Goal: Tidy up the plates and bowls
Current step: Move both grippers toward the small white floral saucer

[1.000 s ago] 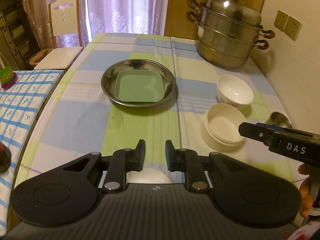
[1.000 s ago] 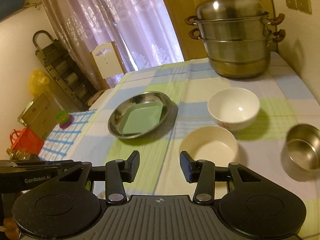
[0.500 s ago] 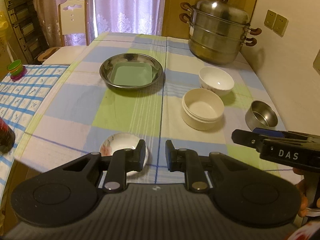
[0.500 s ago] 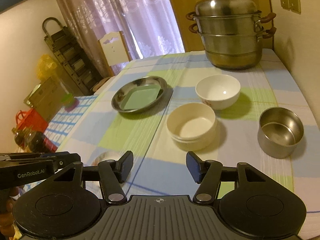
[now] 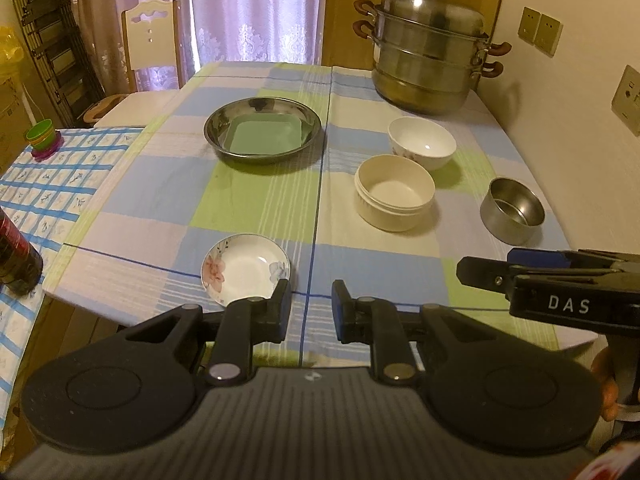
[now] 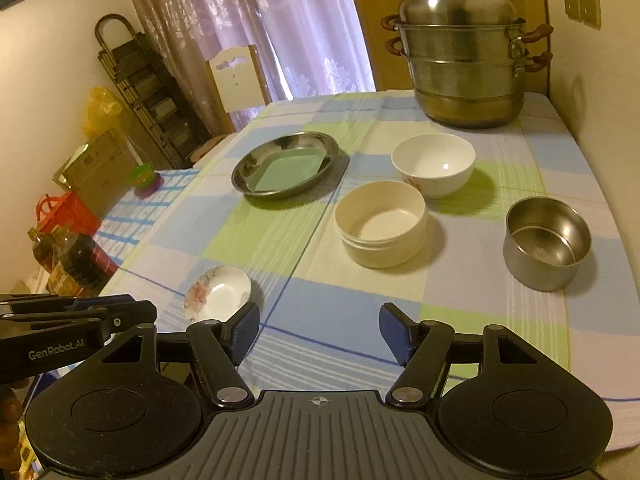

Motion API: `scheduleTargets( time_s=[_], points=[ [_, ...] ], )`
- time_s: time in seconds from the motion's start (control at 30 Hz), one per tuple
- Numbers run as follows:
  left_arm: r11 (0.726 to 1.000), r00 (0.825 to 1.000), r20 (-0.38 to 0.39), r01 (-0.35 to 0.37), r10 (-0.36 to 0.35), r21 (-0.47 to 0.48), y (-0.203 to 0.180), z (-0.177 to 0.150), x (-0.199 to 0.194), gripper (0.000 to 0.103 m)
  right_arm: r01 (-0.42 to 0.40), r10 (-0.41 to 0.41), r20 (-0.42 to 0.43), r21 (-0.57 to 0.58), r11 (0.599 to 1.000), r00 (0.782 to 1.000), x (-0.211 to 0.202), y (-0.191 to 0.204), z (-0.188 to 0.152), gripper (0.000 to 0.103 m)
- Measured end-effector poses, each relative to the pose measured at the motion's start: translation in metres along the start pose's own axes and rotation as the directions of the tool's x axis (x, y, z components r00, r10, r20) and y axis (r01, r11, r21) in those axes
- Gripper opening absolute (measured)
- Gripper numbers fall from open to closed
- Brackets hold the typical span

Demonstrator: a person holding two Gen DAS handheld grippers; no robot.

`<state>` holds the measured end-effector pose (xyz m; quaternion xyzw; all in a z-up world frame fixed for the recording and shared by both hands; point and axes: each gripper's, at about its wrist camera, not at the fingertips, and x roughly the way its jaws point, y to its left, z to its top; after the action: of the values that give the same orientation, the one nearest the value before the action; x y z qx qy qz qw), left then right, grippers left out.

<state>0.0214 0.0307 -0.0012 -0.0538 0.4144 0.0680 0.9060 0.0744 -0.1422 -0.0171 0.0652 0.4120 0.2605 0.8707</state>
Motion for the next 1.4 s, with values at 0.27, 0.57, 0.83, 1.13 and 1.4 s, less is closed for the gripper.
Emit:
scheduleTargets(
  time_s=[0.27,0.57,0.83,1.13,1.4],
  points=[
    [1.000,1.000,-0.021,-0.010,0.011,0.018,0.006,-0.014,-0.006,0.020,0.025,-0.024,-0.036,0.022,0.999,0.999,-0.003,0.005,-0.015,0.067],
    [1.000,1.000,-0.031,0.000,0.001,0.025,0.014,-0.026,-0.011,0.020,0.046,-0.044,-0.055,0.034,0.998,0.998,-0.004,0.016,-0.027,0.068],
    [1.000,1.000,-0.028,0.007,-0.007,0.024,0.016,-0.031,-0.014,0.020,0.051,-0.049,-0.065,0.023,0.998,0.997,-0.006,0.025,-0.033,0.068],
    [1.000,0.999,-0.030,0.012,-0.012,0.020,0.015,-0.033,-0.016,0.020,0.055,-0.054,-0.067,0.016,0.998,0.996,-0.007,0.027,-0.036,0.068],
    [1.000,1.000,-0.028,0.004,-0.004,0.015,0.013,-0.034,-0.012,0.020,0.046,-0.046,-0.066,0.012,0.999,0.997,-0.006,0.025,-0.037,0.068]
  ],
)
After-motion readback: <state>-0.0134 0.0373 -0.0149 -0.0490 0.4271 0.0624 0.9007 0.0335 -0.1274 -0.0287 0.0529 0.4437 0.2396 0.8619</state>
